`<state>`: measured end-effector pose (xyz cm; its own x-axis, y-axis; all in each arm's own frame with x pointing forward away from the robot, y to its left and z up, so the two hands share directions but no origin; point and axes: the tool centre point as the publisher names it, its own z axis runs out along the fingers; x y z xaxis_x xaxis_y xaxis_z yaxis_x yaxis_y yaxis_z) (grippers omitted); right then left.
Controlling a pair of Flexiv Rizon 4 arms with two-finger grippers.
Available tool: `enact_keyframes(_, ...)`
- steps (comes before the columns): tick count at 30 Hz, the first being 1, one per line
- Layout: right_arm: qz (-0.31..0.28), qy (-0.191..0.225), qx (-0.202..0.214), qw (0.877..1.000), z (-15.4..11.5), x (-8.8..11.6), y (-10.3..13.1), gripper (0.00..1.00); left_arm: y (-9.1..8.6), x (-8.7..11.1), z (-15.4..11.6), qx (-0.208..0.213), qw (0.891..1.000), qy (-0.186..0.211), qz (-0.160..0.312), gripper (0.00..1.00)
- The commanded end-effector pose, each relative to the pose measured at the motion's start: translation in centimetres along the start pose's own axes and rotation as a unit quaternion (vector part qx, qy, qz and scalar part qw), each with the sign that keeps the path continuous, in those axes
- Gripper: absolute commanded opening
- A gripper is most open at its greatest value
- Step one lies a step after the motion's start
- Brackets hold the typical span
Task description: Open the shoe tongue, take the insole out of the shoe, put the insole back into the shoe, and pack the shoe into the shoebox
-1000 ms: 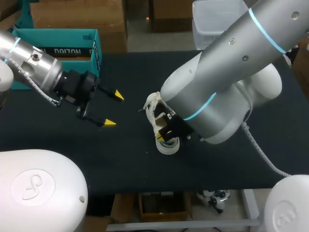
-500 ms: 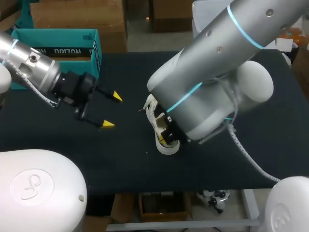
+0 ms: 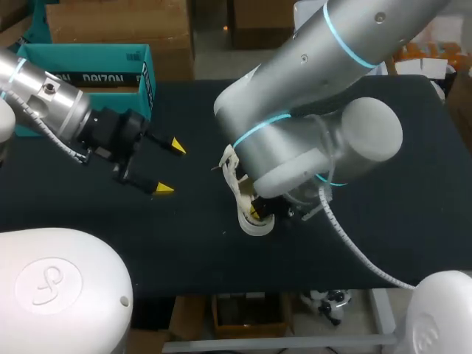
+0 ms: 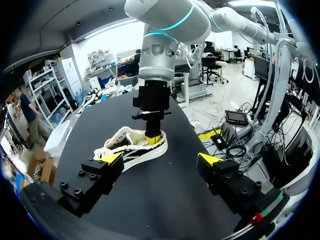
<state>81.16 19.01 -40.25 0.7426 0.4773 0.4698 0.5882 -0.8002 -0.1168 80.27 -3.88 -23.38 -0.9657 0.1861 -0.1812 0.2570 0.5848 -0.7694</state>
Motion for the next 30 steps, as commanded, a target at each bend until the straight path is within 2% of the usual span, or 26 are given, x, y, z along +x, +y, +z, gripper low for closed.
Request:
enact_keyframes(1, 0.001, -0.008, -0.014, 1.000, 1.1, -0.2, 0.0, 0.00, -0.2, 0.7, -0.4, -0.002, 1.000, -0.008, -0.002, 1.00)
enact_keyframes(8, -0.030, 0.024, -0.021, 0.999, -1.9, 0.7, -0.9, 0.00, -0.6, 0.8, -0.7, -0.005, 1.000, -0.014, -0.005, 1.00)
enact_keyframes(10, -0.049, 0.052, 0.004, 0.997, -2.7, 0.8, -1.1, 0.00, -0.7, 0.8, -0.7, -0.006, 1.000, -0.014, -0.006, 1.00)
enact_keyframes(14, -0.083, 0.087, 0.023, 0.992, -4.3, 0.9, -1.1, 0.00, -1.0, 0.9, -0.7, -0.007, 1.000, -0.017, -0.008, 1.00)
enact_keyframes(21, -0.129, 0.115, 0.054, 0.984, -5.9, 1.1, -0.3, 0.00, -1.7, 1.3, -0.6, -0.011, 1.000, -0.020, -0.008, 1.00)
enact_keyframes(24, -0.167, 0.129, 0.078, 0.974, -6.7, 1.4, 0.6, 0.00, -2.2, 1.5, -0.6, -0.019, 0.999, -0.027, -0.020, 1.00)
enact_keyframes(30, -0.232, 0.155, 0.124, 0.952, -7.7, 1.9, 2.0, 0.13, -2.8, 2.2, -0.4, -0.035, 0.998, -0.033, -0.051, 1.00)
